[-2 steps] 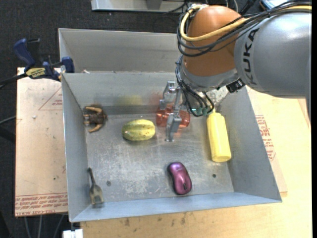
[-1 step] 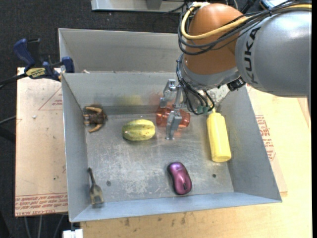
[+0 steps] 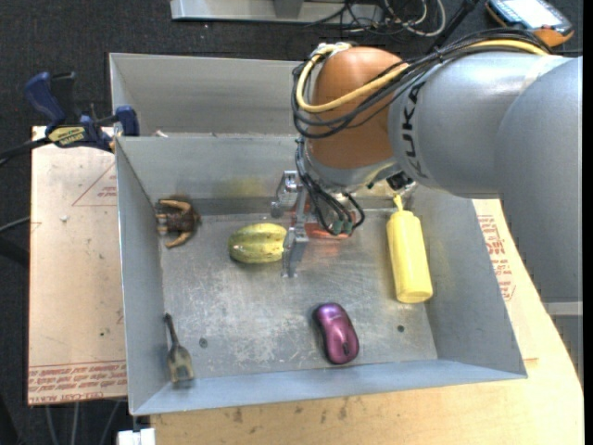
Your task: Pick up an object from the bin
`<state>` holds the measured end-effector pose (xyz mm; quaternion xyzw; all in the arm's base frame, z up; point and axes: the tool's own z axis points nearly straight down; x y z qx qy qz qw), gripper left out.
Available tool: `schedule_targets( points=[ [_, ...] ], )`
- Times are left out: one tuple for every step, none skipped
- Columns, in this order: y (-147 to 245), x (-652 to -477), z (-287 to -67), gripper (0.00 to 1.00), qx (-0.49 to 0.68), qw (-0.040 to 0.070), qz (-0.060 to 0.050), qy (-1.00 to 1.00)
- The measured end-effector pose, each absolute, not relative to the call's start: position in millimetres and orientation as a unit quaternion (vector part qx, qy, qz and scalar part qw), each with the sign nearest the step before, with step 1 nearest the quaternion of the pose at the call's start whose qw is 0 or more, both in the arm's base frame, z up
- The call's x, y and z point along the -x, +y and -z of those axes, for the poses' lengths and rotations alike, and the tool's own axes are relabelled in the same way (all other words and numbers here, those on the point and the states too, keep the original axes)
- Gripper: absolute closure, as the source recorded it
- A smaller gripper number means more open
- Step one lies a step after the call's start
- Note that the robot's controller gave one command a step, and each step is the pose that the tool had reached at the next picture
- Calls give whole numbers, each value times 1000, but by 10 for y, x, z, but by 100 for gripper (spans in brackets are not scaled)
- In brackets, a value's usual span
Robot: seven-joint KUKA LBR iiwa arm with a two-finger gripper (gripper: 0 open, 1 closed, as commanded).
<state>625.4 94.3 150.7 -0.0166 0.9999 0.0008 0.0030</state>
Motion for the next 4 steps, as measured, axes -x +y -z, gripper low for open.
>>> schedule_targets(
  points=[
    [1068, -6259, -1321, 0, -33, -2, 0, 999],
    [1102, -6292, -1485, 0, -32, 2, -1, 999],
    [1119, -6348, -757, 0, -57, 3, -1, 998],
    [1154, -6459, -680, 100, -22, 10, -3, 1000]
  ],
)
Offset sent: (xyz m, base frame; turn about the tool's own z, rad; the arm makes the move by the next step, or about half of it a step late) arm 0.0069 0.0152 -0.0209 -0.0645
